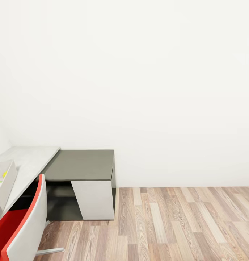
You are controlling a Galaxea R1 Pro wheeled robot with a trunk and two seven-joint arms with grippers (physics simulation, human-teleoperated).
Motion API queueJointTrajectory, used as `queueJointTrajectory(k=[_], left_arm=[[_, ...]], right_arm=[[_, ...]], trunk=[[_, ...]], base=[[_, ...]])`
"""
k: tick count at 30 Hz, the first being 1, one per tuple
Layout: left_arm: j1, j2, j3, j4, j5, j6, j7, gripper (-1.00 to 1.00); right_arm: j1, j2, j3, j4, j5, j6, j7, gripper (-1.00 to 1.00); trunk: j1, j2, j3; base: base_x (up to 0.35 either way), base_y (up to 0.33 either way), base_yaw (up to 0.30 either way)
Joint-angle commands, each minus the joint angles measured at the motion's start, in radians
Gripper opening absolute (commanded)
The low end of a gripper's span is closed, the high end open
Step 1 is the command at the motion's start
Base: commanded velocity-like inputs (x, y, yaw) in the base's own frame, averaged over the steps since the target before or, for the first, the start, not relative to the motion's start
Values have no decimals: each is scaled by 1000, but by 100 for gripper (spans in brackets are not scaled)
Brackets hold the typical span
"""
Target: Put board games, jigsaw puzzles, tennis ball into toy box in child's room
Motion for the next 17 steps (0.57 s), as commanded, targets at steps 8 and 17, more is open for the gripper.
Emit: queueJointTrajectory(k=[8, 17], left_arm=[[-1, -9, 7, 2, 2, -4, 0, 100], [-1, -10, 6, 2, 2, -5, 0, 100]], right_arm=[[10, -10, 6, -1, -7, -7, -12, 100], [11, 1, 7, -1, -6, -9, -12, 100]], trunk=[[1, -2, -2], [1, -2, -2]], base=[[0, 0, 0], [0, 0, 0]])
